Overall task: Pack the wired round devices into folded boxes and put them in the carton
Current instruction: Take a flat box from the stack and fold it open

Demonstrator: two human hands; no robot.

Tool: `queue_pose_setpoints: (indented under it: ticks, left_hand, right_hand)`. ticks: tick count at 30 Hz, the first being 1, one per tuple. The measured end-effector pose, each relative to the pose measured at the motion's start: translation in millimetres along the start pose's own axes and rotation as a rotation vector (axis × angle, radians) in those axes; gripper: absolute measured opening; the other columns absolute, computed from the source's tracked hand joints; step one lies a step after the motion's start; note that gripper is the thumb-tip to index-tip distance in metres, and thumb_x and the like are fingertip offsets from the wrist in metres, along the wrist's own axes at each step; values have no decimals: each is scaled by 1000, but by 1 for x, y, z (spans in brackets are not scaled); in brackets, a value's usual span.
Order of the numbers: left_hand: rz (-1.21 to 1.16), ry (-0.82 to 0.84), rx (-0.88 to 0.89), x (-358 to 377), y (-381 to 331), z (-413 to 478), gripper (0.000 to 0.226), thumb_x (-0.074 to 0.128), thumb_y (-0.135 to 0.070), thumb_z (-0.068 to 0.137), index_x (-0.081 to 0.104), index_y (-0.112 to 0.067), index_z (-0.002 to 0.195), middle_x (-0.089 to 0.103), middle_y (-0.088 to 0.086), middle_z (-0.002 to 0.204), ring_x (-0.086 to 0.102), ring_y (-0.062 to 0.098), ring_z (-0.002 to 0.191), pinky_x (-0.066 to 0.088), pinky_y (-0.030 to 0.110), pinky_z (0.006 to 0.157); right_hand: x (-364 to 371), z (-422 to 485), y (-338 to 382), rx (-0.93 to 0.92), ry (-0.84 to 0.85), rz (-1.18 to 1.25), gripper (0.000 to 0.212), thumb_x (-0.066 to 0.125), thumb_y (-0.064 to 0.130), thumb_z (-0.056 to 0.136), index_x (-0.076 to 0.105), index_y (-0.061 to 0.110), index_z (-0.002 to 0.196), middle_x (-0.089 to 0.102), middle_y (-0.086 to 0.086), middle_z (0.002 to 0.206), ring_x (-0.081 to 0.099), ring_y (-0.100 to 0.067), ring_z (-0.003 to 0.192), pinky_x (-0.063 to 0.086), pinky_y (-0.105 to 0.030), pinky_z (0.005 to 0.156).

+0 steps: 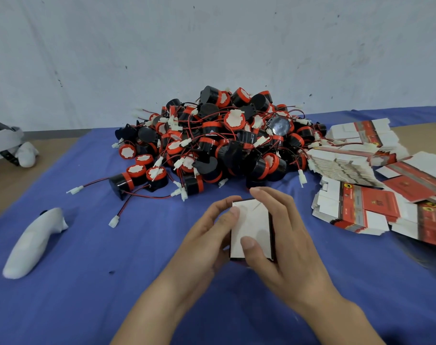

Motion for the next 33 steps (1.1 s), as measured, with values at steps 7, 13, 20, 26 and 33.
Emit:
queue_pose_setpoints:
  ticks: [7,13,20,26,33]
  left_hand:
    - [-202,54,-56,-5,1,4,50,54,-40,94,66,-5,126,68,19,124,64,37,117,57,47,93]
    - [-313,2,-18,-8,3,9,54,62,-34,90,61,4,129,65,23,128,57,41,125,47,52,104]
    - [-332,153,36,-4,-2,5,40,70,-35,85,74,-9,114,73,17,114,73,24,99,59,30,81]
    - [-42,-2,141,2,0,0,19,69,-37,80,76,-38,98,77,2,103,75,20,94,60,26,72]
    - [19,78,140,14,2,-4,20,65,-38,83,76,-28,96,77,4,93,75,17,85,58,24,70]
  right_hand:
    - [-3,-2,-10,94,91,12,55,35,56,101,27,42,153,21,24,163,21,9,147,36,-7,104]
    - [-1,-2,-12,127,151,2,51,27,64,97,23,58,147,6,32,161,15,28,132,39,1,78]
    - [0,-2,-14,109,141,68,47,33,36,105,26,64,143,10,27,162,21,14,143,43,-5,93]
    - [14,-5,-15,331,121,485,47,36,36,102,36,56,145,42,22,148,42,-9,141,44,-39,111]
    - [33,-7,-11,540,34,679,41,40,62,94,49,53,132,57,10,135,60,-9,121,58,-35,92]
Point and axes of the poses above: each hand's wrist, its own z-axis towards the middle knuckle, its own x-axis out of the palm, y = z × x, the point moved 3 cm from there along z, towards the middle knuckle
